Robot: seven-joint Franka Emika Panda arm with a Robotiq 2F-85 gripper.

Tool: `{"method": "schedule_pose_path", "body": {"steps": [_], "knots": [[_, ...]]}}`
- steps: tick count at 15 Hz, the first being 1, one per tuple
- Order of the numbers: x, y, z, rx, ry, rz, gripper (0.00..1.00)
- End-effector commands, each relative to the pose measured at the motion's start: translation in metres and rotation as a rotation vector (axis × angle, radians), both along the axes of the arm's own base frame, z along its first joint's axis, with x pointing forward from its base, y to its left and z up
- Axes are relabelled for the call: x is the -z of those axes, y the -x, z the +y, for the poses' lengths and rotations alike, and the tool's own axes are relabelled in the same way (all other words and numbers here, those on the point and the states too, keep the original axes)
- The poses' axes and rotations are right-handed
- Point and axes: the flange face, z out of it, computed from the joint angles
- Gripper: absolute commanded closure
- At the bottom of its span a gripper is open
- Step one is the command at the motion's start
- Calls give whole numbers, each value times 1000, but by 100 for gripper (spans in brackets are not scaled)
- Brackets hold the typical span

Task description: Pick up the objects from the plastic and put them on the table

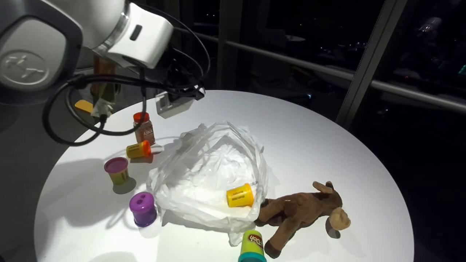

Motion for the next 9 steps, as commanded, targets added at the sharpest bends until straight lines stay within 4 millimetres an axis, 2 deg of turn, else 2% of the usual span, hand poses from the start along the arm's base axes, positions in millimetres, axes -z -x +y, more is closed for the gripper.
{"method": "schedule_pose_path", "body": {"steps": [1, 3, 5, 9], "knots": [[-20, 4, 36, -42, -64, -91, 83], [-6, 6, 57, -107, -83, -6, 83], [17, 8, 72, -159, -86, 103, 83], [57, 15, 81, -244, -67, 350, 83]]}}
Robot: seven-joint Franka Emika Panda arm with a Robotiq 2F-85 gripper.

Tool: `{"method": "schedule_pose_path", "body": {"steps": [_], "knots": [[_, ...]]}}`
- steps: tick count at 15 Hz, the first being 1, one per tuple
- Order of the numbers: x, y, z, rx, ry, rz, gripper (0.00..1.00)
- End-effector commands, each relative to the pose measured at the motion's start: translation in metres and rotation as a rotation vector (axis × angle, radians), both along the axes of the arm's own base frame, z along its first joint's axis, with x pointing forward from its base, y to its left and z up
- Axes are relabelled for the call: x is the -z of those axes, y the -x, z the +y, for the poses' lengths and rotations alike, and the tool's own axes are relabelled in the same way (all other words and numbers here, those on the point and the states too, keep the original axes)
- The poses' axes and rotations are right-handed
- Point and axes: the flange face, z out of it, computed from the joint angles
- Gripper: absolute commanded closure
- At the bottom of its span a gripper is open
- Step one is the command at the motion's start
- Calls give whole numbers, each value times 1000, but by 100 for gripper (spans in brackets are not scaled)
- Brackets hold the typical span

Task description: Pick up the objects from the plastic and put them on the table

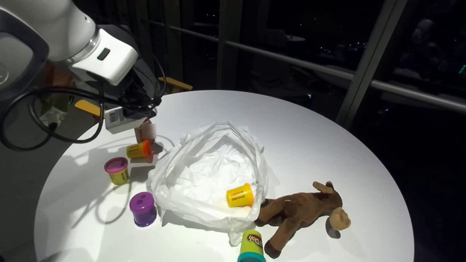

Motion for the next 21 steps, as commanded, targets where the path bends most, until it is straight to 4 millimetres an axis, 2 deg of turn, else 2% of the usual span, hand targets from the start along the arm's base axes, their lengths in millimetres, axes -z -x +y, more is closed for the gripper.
{"method": "schedule_pose_path", "body": {"steps": [1, 3, 6, 14, 21], "knots": [[26, -4, 4, -77, 31, 171, 83], [47, -5, 4, -110, 50, 271, 83], [66, -10, 11, -145, 58, 373, 83], [65, -23, 43, -203, 42, 427, 83], [68, -43, 41, -152, 40, 395, 81]]}}
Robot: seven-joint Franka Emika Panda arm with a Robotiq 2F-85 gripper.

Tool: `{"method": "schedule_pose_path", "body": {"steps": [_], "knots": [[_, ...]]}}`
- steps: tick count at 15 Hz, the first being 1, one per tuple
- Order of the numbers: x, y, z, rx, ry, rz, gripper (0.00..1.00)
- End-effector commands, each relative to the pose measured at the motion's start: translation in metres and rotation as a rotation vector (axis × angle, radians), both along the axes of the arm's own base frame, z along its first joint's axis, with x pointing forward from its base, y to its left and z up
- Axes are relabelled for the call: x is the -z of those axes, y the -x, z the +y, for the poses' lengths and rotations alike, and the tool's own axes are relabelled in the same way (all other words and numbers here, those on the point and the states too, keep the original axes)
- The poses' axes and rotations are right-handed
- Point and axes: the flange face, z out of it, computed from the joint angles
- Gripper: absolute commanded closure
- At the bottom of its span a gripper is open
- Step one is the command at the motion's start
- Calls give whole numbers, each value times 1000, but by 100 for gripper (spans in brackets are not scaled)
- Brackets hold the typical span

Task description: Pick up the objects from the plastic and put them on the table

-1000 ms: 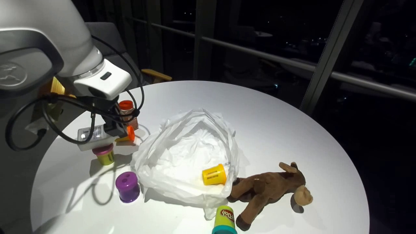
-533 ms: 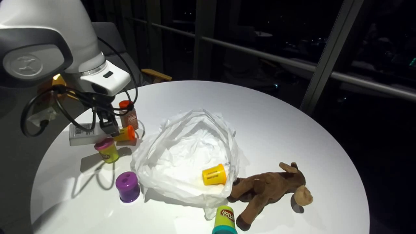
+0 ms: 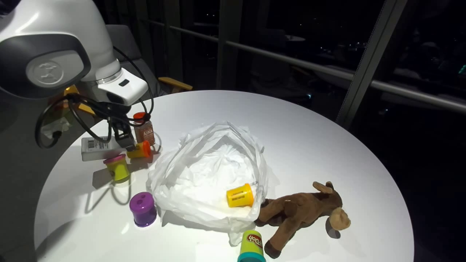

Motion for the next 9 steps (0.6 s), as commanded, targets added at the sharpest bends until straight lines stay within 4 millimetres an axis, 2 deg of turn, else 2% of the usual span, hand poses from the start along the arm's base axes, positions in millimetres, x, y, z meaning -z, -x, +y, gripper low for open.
{"method": "schedule_pose_path", "body": {"steps": [1, 6, 9], "knots": [[0, -21, -3, 48, -1, -29, 81], [11, -39, -12, 91, 19, -27, 80], [25, -43, -23, 104, 52, 5, 80]]}}
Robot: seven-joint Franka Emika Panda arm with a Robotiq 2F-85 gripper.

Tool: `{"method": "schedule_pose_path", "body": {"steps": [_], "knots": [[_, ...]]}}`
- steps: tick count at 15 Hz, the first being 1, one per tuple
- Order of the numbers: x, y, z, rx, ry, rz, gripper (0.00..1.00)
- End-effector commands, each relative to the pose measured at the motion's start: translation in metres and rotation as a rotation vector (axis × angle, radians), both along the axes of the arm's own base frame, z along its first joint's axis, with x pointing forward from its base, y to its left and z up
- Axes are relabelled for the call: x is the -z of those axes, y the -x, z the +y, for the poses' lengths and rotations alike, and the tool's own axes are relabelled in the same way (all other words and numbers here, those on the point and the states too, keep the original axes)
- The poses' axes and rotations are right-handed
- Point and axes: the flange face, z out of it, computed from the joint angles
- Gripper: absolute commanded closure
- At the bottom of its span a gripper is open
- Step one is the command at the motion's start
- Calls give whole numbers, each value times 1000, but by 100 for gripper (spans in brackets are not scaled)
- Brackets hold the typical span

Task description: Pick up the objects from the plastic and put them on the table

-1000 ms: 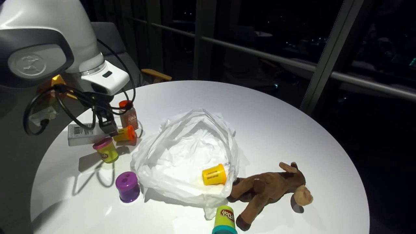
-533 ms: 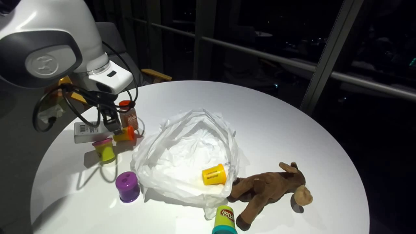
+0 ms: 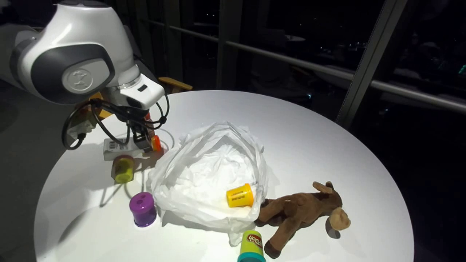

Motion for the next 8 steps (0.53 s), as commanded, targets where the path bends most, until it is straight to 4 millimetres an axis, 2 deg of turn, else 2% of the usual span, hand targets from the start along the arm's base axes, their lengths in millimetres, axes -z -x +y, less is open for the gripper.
{"method": "schedule_pose_path", "body": {"steps": [1, 2, 3, 4, 6, 8], "knots": [[16, -14, -7, 23, 37, 20, 80], [20, -15, -9, 27, 44, 34, 80], [23, -15, -11, 29, 49, 46, 63], [25, -13, -12, 26, 53, 58, 38], [19, -6, -14, 15, 54, 60, 36], [-2, 8, -19, 4, 38, 30, 21]]}}
